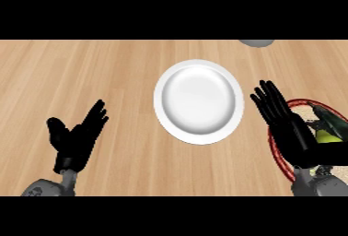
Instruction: Pick the pear from the placemat and place it in the plate
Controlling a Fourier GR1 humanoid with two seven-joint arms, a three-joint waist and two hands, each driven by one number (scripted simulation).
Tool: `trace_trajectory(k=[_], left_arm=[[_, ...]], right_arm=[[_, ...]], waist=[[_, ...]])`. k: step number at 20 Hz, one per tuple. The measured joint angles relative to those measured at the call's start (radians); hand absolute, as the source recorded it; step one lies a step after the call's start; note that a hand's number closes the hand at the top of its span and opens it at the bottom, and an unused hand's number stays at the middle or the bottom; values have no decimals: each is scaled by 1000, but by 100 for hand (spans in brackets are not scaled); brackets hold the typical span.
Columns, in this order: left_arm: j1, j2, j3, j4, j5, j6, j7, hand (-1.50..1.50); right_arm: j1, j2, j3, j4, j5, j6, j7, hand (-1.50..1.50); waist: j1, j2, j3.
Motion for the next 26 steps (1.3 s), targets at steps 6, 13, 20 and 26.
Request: trace_trajectory(k=[6,13,20,26], left_arm=[[-131,75,58,-40,-76,-28,-80,0],[-196,130,93,-78,-104,-71,-135,0],[-191,140,157,-40,-101,-125,-184,0],[-177,138,193,-44,-114,-160,-182,0]], right_arm=[[-145,-51,-14,179,-18,72,126,150],[-157,-204,104,360,323,-47,261,-150],[-147,-111,-9,430,324,-191,162,-150],[-213,-221,-54,384,379,-153,254,-150]], waist=[[27,-28,3],[34,-36,-3],[2,-43,2],[-5,-47,2]])
